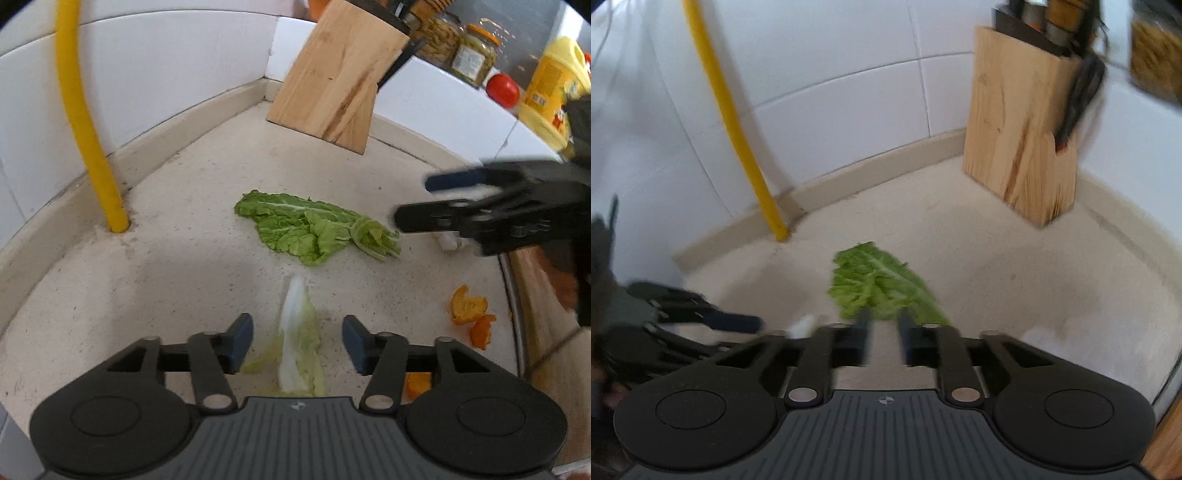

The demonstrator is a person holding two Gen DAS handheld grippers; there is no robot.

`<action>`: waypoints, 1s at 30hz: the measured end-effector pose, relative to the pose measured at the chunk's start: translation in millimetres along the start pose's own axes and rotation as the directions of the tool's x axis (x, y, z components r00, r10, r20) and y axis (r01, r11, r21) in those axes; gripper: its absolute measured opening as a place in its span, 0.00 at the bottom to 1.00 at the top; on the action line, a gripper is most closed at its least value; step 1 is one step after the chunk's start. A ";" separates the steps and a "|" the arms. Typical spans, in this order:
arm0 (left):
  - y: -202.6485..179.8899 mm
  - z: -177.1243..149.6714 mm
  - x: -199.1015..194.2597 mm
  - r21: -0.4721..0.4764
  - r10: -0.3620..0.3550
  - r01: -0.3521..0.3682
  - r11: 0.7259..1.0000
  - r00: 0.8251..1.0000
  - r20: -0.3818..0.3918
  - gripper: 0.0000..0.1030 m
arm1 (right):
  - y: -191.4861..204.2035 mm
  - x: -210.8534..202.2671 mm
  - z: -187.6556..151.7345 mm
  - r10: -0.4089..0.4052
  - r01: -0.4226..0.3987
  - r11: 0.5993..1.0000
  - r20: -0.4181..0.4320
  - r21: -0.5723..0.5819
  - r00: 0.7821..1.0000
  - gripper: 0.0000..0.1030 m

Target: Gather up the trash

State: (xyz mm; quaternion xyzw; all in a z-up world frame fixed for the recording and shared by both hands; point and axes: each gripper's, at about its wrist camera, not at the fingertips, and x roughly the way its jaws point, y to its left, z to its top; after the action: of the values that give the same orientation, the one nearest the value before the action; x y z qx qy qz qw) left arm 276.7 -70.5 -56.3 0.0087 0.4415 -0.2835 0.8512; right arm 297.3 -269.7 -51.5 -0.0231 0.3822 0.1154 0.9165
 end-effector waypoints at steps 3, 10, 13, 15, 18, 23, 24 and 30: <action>-6.5 -0.3 8.0 0.019 0.022 -0.022 1.000 1.000 0.001 0.52 | 6.2 27.4 7.4 -0.018 0.016 0.995 -0.021 -0.102 1.000 0.88; -17.9 1.7 22.0 0.050 0.071 -0.072 0.996 0.997 0.014 0.30 | 6.6 81.3 7.9 -0.031 0.016 0.995 -0.158 -0.095 0.987 0.54; -17.9 2.5 21.5 0.044 0.078 -0.078 0.996 0.997 -0.001 0.07 | 9.4 72.7 4.1 -0.042 0.030 0.996 -0.156 -0.085 0.987 0.35; -14.7 0.9 16.9 0.033 0.076 -0.076 0.997 0.997 -0.002 0.04 | 9.8 63.9 0.9 -0.046 0.041 0.999 -0.156 -0.034 0.987 0.25; -9.0 -4.3 2.0 0.009 0.059 -0.059 0.998 0.998 0.013 0.03 | 15.8 44.2 -5.8 0.028 -0.021 0.998 -0.120 0.056 0.992 0.05; 2.4 -11.8 -23.1 -0.035 0.071 -0.069 0.997 0.997 0.034 0.03 | 43.0 17.4 -17.0 0.132 -0.127 0.985 -0.039 0.116 0.990 0.04; 4.7 -12.8 -25.8 -0.044 0.076 -0.074 0.996 0.996 0.037 0.03 | 47.0 15.2 -17.1 0.148 -0.143 0.981 -0.028 0.128 0.989 0.04; 8.6 -15.7 -26.4 -0.067 0.074 -0.071 0.995 0.996 0.047 0.03 | 61.9 13.7 -12.1 0.151 -0.151 0.982 0.009 0.116 0.989 0.04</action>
State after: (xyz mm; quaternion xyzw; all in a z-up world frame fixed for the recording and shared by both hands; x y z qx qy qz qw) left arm 257.3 -46.5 -48.0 -0.0103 0.4288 -0.2378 0.8715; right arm 284.0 -208.5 -67.0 0.0593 0.3888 0.1620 0.9050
